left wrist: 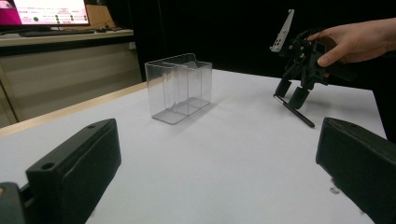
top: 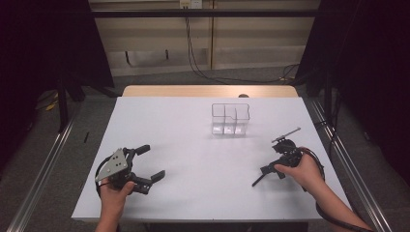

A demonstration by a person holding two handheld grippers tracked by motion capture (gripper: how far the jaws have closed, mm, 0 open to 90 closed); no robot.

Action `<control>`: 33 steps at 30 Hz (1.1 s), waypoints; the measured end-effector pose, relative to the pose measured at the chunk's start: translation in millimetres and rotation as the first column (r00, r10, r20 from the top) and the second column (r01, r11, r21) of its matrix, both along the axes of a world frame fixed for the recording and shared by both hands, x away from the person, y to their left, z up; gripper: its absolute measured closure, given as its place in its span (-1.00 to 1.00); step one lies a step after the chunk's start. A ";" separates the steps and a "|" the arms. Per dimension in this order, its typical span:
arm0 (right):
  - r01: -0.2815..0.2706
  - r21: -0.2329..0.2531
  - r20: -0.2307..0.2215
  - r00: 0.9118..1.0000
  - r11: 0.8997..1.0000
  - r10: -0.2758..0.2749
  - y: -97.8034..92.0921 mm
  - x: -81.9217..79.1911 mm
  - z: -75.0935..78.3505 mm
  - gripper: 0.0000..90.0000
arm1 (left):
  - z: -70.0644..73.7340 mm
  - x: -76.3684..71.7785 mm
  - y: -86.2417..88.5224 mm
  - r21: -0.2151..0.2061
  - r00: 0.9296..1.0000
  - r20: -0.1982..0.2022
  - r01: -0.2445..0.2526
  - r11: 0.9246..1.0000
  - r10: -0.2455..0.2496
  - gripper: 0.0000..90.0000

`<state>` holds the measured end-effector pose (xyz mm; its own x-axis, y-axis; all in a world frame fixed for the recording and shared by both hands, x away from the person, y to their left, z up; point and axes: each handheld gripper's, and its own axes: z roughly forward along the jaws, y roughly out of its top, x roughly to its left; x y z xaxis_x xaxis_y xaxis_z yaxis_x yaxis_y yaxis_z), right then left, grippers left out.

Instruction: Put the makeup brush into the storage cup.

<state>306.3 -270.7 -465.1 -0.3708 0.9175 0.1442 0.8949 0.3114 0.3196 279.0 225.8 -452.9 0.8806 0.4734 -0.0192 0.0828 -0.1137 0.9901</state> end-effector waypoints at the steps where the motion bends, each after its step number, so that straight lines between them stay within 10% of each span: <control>1: 0.007 -0.002 -0.004 1.000 1.000 -0.007 0.8 0.3 0.1 -0.99 | -0.1 0.2 0.0 0.005 1.000 0.001 0.002 1.000 -0.002 -1.00; 33: 0.003 -0.056 -0.002 1.000 0.998 -0.004 0.1 -3.5 0.7 -0.88 | 1.1 -0.5 1.3 0.005 1.000 0.003 0.000 1.000 0.000 -1.00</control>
